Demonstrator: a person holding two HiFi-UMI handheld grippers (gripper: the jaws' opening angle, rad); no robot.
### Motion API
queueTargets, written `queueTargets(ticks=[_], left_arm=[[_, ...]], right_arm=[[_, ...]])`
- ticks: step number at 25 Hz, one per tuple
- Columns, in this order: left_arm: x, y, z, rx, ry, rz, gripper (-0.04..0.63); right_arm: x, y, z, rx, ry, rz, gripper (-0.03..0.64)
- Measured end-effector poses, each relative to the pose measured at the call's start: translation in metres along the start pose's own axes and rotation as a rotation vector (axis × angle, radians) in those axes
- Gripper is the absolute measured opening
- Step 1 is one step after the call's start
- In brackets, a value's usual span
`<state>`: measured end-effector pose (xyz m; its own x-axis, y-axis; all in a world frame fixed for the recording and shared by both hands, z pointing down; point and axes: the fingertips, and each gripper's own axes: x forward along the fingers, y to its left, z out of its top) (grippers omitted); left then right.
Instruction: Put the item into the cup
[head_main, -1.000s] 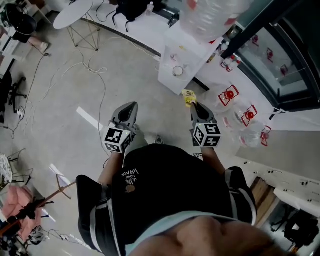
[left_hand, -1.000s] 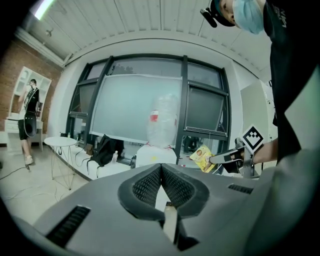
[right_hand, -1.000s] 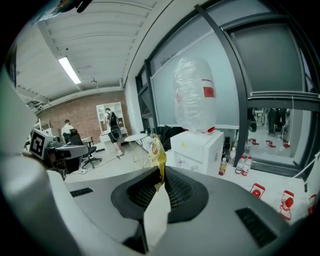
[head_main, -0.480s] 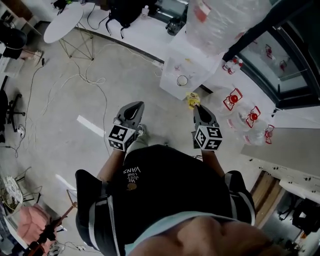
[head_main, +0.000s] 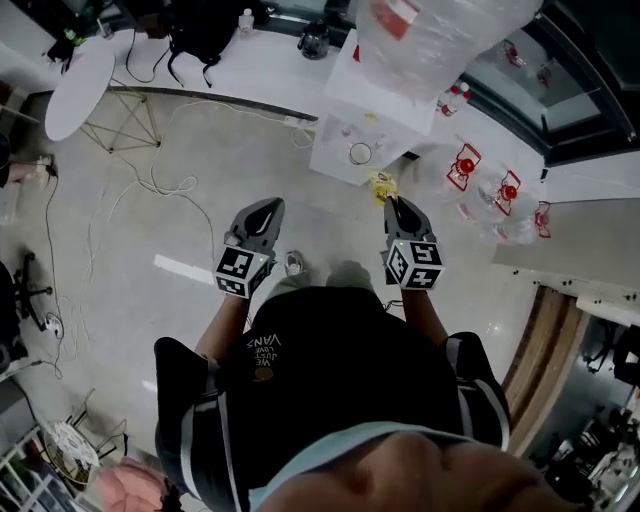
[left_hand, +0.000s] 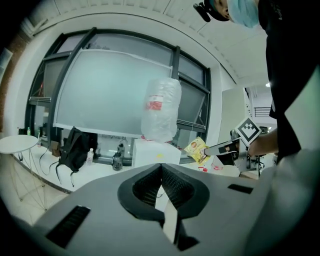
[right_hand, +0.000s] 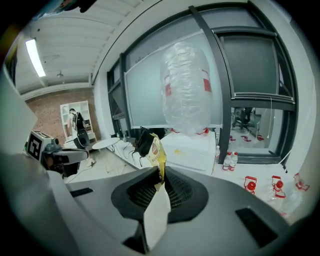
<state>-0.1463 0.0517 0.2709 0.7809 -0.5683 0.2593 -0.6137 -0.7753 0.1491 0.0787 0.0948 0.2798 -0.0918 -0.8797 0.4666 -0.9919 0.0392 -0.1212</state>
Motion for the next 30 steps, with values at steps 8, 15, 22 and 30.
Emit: queueTargets(ticks=[8,15,22,30], left_arm=[[0.055,0.016,-0.020,0.034,0.050,-0.070,0.020],[0.125,0.010,-0.051,0.044,0.085,-0.081,0.020],[0.195,0.017,-0.089,0.053,0.114,-0.084,0.020],[0.252,0.035,-0.143,0.073,0.142,-0.092,0.020]], right_arm=[[0.032,-0.031,-0.007,-0.015,0.035,-0.087,0.064],[0.073,-0.080,-0.031,-0.030,0.115,-0.084,0.064],[0.123,-0.125,-0.063,-0.045,0.195,-0.073,0.064],[0.189,-0.141,-0.106,-0.122,0.255,-0.035,0.064]])
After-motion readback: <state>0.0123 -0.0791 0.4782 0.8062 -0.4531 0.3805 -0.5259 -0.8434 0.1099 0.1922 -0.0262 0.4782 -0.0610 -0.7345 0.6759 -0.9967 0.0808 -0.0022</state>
